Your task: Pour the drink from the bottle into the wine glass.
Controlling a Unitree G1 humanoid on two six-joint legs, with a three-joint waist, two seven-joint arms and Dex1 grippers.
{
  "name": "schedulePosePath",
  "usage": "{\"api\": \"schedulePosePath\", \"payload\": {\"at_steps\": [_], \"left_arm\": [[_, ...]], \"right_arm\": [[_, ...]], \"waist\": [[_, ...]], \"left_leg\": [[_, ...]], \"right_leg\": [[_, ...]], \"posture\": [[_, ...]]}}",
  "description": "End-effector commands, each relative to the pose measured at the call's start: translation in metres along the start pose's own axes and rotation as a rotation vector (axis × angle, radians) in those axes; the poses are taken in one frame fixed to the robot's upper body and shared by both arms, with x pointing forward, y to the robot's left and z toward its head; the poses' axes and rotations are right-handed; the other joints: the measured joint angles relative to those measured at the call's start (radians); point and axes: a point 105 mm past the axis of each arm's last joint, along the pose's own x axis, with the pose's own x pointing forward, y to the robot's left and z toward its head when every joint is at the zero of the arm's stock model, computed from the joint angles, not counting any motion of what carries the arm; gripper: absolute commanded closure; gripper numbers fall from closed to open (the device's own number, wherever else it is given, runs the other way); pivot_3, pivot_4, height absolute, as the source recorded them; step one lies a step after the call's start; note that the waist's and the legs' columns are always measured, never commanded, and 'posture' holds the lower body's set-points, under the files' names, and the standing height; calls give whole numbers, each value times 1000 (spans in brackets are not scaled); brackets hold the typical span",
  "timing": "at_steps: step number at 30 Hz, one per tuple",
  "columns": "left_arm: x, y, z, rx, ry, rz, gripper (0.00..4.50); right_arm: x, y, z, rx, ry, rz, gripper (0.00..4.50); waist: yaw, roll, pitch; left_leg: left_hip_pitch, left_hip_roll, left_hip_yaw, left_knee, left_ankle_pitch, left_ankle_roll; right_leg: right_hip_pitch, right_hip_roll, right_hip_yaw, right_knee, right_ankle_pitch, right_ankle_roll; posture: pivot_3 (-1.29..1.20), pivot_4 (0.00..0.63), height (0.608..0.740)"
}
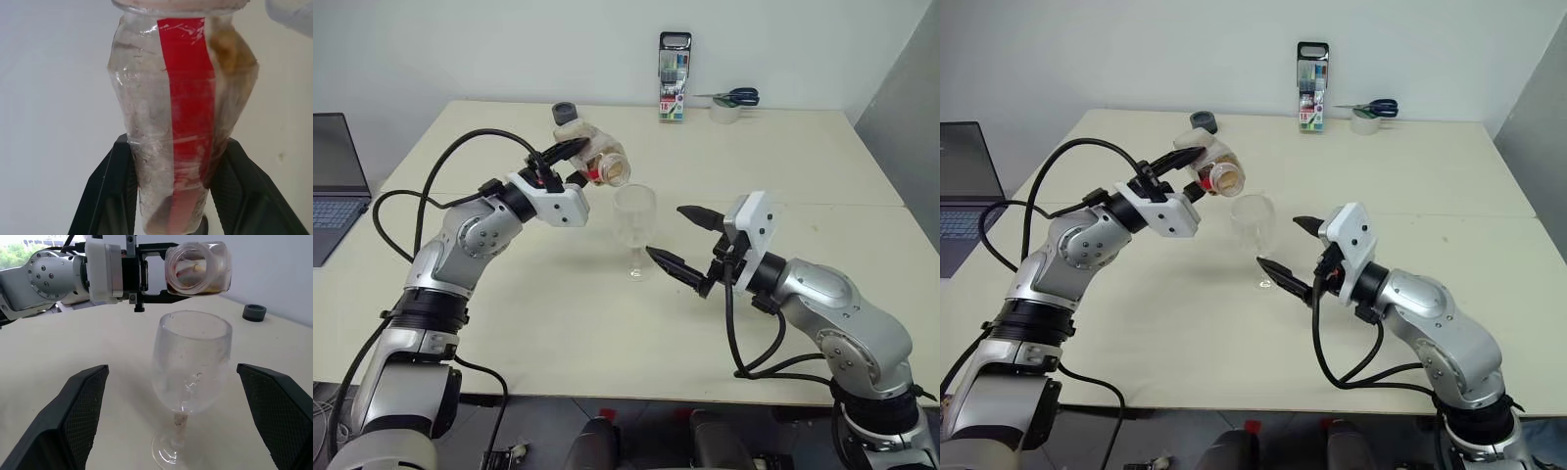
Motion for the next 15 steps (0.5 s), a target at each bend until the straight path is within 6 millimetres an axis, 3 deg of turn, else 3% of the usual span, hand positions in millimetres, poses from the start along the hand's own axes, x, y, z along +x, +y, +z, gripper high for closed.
{"api": "schedulePosePath", "payload": {"at_steps": [1, 15], "left_arm": [[2, 25, 6, 68, -36, 71, 2809], [5, 29, 4, 141, -42, 77, 2809]], "right_arm": [[-1, 1, 7, -29, -33, -3, 0], [-2, 1, 1, -36, -24, -9, 0]], "waist": [[0, 0, 0], [0, 0, 0]], "left_leg": [[0, 0, 0, 0, 0, 0], [0, 0, 0, 0, 0, 0]], "right_leg": [[0, 0, 0, 0, 0, 0], [0, 0, 0, 0, 0, 0]], "posture": [[0, 150, 740], [0, 150, 740]]}}
